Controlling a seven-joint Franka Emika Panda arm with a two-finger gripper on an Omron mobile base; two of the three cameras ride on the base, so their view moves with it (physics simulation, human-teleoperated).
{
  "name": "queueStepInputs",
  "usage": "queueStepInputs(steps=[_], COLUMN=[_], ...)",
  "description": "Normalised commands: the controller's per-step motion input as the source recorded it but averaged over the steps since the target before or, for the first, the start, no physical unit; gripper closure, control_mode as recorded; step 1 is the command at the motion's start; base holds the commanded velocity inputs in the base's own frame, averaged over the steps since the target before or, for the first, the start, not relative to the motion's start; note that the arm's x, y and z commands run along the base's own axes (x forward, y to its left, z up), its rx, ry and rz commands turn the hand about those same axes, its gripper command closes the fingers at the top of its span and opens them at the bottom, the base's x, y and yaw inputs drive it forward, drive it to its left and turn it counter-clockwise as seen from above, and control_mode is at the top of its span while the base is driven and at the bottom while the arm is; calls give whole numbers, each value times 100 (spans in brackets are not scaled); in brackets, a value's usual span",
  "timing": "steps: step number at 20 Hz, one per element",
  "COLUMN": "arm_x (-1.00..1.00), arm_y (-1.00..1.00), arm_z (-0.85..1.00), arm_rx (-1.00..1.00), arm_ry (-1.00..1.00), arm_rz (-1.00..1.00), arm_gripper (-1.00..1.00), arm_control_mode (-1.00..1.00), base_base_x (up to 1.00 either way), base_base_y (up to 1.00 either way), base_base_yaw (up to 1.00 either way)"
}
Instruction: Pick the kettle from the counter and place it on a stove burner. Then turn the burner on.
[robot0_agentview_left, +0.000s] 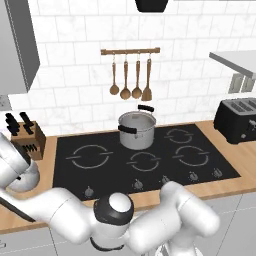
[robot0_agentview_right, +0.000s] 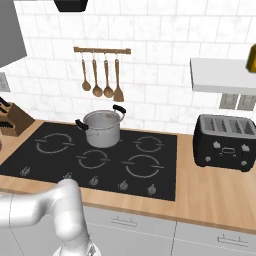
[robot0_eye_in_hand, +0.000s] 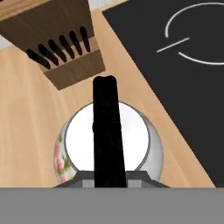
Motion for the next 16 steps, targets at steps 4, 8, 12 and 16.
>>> queueStepInputs(steps=[4, 8, 12, 16], arm_x=[-28, -42, -39, -14], arm_y=[-14, -10, -39, -65], arm_z=[6, 39, 39, 26], arm_rx=[0, 0, 0, 0], arm_ry=[-18, -6, 0, 1], arm_rz=[-11, -10, -13, -15], arm_gripper=[100, 100, 100, 100], arm_control_mode=[-100, -100, -100, -100], base_base_x=[0, 0, 0, 0], base_base_y=[0, 0, 0, 0], base_base_yaw=[0, 0, 0, 0])
